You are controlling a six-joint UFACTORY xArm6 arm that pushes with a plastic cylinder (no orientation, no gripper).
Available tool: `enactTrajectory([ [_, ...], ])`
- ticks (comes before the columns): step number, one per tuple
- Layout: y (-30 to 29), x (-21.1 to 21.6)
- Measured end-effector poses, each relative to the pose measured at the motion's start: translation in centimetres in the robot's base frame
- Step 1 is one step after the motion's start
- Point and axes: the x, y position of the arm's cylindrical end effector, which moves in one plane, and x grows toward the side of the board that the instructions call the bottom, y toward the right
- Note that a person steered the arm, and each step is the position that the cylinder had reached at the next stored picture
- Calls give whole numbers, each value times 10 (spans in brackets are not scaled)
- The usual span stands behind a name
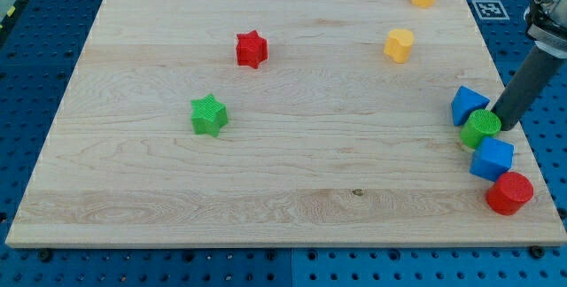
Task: Move the yellow heart to the center right
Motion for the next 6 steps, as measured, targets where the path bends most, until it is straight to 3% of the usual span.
enactTrajectory([
  [3,-6,-48],
  [6,-145,-105],
])
